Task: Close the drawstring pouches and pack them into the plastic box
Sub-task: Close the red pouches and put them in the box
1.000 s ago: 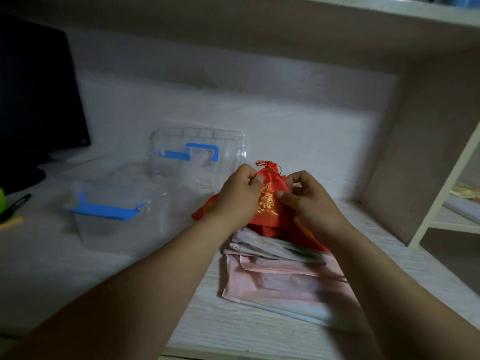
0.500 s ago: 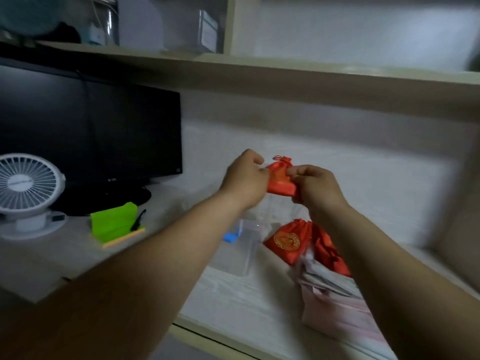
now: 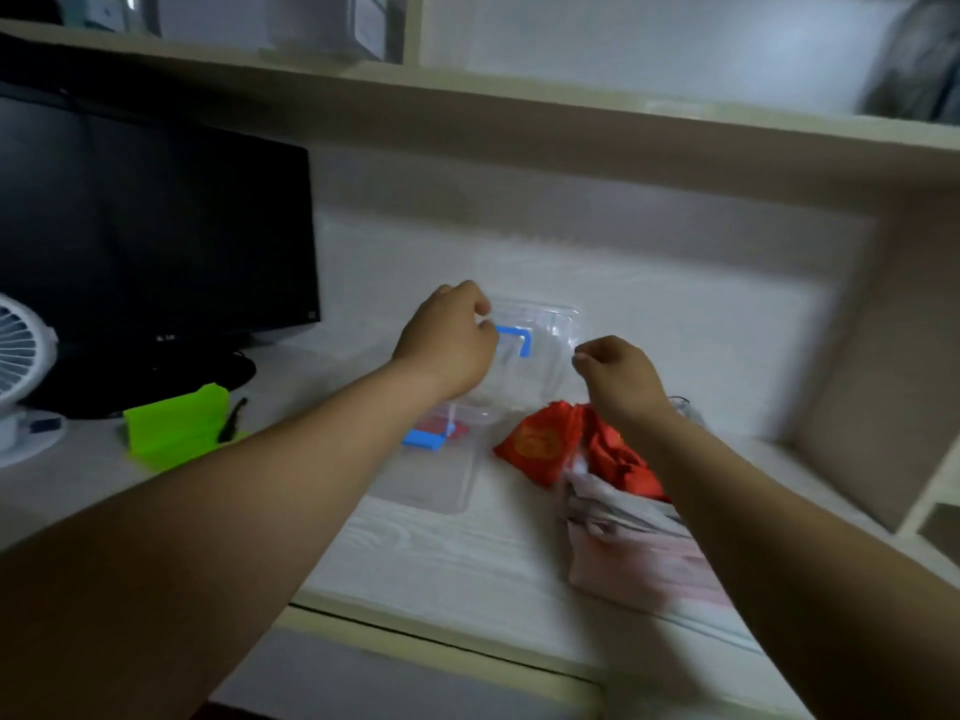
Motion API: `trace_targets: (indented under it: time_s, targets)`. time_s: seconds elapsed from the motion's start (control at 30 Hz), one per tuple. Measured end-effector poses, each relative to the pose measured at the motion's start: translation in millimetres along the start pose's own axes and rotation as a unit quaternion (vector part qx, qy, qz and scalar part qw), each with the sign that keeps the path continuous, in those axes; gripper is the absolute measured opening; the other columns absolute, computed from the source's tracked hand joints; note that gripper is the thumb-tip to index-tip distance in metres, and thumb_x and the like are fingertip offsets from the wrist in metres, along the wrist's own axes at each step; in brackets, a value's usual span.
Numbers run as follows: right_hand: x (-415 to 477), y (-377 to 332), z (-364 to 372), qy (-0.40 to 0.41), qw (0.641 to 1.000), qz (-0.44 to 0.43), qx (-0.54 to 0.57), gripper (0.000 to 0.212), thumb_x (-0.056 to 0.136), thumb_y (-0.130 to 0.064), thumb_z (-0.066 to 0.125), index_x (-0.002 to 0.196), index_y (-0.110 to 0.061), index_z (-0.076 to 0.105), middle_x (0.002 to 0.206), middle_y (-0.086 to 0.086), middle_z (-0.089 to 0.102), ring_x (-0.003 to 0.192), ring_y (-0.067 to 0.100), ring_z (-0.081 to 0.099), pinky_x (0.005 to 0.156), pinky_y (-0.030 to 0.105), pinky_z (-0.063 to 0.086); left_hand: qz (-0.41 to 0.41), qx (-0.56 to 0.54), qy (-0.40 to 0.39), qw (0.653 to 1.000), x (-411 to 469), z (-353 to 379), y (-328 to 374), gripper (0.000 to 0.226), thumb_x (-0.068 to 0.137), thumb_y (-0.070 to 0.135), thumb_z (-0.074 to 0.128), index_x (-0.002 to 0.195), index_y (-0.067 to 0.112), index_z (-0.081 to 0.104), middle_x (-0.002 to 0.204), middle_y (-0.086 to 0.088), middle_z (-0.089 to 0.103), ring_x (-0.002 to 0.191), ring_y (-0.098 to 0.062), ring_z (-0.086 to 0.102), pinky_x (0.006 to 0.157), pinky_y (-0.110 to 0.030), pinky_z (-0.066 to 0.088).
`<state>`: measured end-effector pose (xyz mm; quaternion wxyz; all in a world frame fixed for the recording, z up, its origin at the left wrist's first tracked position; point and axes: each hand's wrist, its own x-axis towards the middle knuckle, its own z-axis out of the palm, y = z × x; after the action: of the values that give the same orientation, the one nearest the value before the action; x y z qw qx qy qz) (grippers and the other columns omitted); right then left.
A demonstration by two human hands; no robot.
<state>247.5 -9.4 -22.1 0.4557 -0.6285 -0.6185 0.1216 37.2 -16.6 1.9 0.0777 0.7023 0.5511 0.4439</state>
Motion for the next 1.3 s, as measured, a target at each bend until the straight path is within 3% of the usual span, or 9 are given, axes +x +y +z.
trace_targets:
  time_s: [0.13, 0.3, 0.53, 0.67, 0.77, 1.03, 1.1, 1.2, 1.3]
  targets:
    - [-25, 52, -45, 0.033, 0.998, 0.050, -0.017, 0.024, 0.101, -0.029, 0.057, 0.109, -0.013, 0.072, 0.100, 0.005, 0.071, 0.095, 0.027, 0.064, 0.089, 0.039, 0.050, 0.106, -0.055, -0.008, 0.993, -32, 35, 46, 0.020, 0.099, 0.023, 0.058, 0.118, 0.019, 0.063, 0.126, -0.002, 0.059, 0.110, -0.021, 0.058, 0.095, -0.032, 0.045]
    - [-40, 117, -84, 0.008, 0.992, 0.108, -0.065, 0.030, 0.098, -0.040, 0.061, 0.116, -0.018, 0.070, 0.112, 0.006, 0.074, 0.104, 0.028, 0.068, 0.095, 0.044, 0.054, 0.038, -0.045, -0.114, 0.992, -54, 106, 42, 0.024, 0.099, 0.020, 0.056, 0.121, 0.019, 0.064, 0.129, -0.006, 0.059, 0.115, -0.025, 0.061, 0.095, -0.030, 0.045]
    - [-32, 192, -83, -0.057, 0.970, 0.163, -0.172, 0.097, 0.055, -0.101, 0.045, 0.137, -0.051, 0.050, 0.138, 0.002, 0.059, 0.122, 0.033, 0.061, 0.106, 0.054, 0.046, -0.035, 0.072, -0.171, 0.982, -50, 162, -7, 0.029, 0.092, 0.026, 0.063, 0.120, 0.021, 0.061, 0.132, -0.008, 0.054, 0.116, -0.033, 0.060, 0.097, -0.043, 0.051]
    - [-41, 180, -65, -0.067, 0.950, 0.168, -0.253, 0.073, 0.081, -0.091, 0.037, 0.144, -0.056, 0.043, 0.156, -0.007, 0.047, 0.138, 0.033, 0.049, 0.111, 0.055, 0.033, -0.044, 0.142, -0.175, 0.973, -32, 178, -13, 0.049, 0.094, 0.042, 0.064, 0.139, 0.025, 0.051, 0.140, -0.009, 0.052, 0.125, -0.035, 0.056, 0.103, -0.047, 0.048]
    - [-38, 180, -53, -0.059, 0.951, 0.154, -0.260, 0.070, 0.086, -0.088, 0.035, 0.147, -0.055, 0.040, 0.157, -0.006, 0.045, 0.139, 0.032, 0.047, 0.111, 0.055, 0.029, -0.048, 0.200, -0.177, 0.962, -15, 186, -11, 0.036, 0.099, 0.044, 0.058, 0.126, 0.020, 0.061, 0.132, -0.011, 0.061, 0.121, -0.036, 0.059, 0.100, -0.045, 0.049]
    - [-44, 153, -21, -0.077, 0.952, 0.161, -0.250, 0.068, 0.091, -0.080, 0.037, 0.150, -0.046, 0.040, 0.154, 0.001, 0.046, 0.138, 0.036, 0.044, 0.111, 0.051, 0.030, -0.146, -0.154, 0.022, 0.977, 4, 149, 36, 0.022, 0.102, 0.016, 0.043, 0.119, 0.008, 0.054, 0.101, -0.011, 0.064, 0.090, -0.032, 0.062, 0.069, -0.035, 0.042]
    - [-46, 140, -14, -0.055, 0.961, 0.148, -0.226, 0.065, 0.091, -0.076, 0.042, 0.147, -0.043, 0.047, 0.150, 0.002, 0.050, 0.136, 0.036, 0.046, 0.110, 0.050, 0.033, -0.186, -0.299, 0.017, 0.936, -5, 147, 36, 0.019, 0.095, 0.019, 0.047, 0.107, 0.012, 0.060, 0.094, -0.013, 0.069, 0.085, -0.031, 0.068, 0.075, -0.043, 0.058]
    - [-51, 116, -13, 0.132, 0.971, 0.022, -0.197, 0.042, 0.095, -0.055, 0.053, 0.125, -0.028, 0.067, 0.129, 0.006, 0.063, 0.123, 0.033, 0.054, 0.100, 0.045, 0.042, -0.252, -0.482, -0.010, 0.839, -26, 142, 24, 0.018, 0.095, 0.010, 0.052, 0.089, 0.012, 0.069, 0.091, -0.018, 0.076, 0.080, -0.030, 0.074, 0.085, -0.052, 0.061]
    - [-45, 99, -4, 0.063, 0.997, 0.034, 0.042, 0.052, 0.096, -0.058, 0.048, 0.091, -0.014, 0.073, 0.095, 0.010, 0.074, 0.097, 0.035, 0.067, 0.088, 0.045, 0.052, -0.284, -0.558, -0.022, 0.780, -43, 136, 20, 0.022, 0.098, -0.003, 0.046, 0.095, 0.012, 0.063, 0.083, -0.013, 0.073, 0.071, -0.024, 0.071, 0.075, -0.040, 0.058]
